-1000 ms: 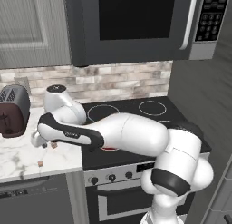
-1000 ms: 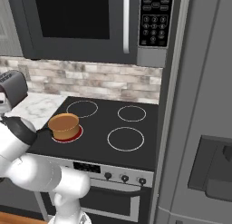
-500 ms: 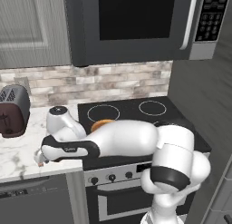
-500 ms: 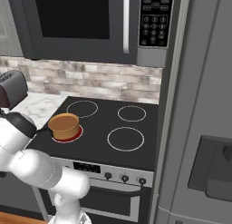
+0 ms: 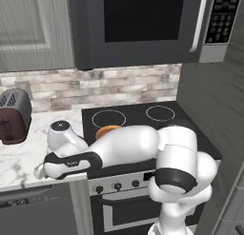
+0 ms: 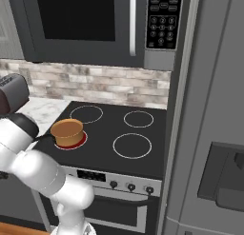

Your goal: Pick up the sugar cube(s) and place them in the saucepan with hot chocolate.

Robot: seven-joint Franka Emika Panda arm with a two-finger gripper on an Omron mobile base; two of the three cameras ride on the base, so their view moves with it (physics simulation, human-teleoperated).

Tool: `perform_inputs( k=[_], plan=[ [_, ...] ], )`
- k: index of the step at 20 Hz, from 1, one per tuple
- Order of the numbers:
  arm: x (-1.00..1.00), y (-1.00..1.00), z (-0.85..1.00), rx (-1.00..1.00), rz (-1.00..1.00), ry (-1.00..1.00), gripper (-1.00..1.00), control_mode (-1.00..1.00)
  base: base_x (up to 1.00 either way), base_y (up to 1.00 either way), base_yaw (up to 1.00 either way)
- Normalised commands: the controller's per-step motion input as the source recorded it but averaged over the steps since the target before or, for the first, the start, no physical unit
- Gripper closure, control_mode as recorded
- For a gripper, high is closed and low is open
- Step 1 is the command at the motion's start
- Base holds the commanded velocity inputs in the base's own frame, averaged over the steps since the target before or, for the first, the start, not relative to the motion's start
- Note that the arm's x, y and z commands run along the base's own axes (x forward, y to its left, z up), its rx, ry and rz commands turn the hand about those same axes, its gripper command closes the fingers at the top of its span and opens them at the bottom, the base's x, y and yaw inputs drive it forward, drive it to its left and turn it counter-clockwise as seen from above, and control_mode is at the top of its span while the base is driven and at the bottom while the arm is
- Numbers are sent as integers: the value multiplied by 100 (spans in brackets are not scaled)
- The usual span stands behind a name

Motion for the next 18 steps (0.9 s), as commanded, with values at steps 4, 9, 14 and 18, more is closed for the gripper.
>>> perform_inputs(
  k=[4,9,14,18],
  plan=[
    [0,32,0,0,0,0,-100,-100,0,0,0],
    [4,32,0,0,0,0,-100,-100,0,0,0],
    [10,24,0,0,0,0,-100,-100,0,0,0],
    [8,6,0,0,0,0,-100,-100,0,0,0]
  ],
)
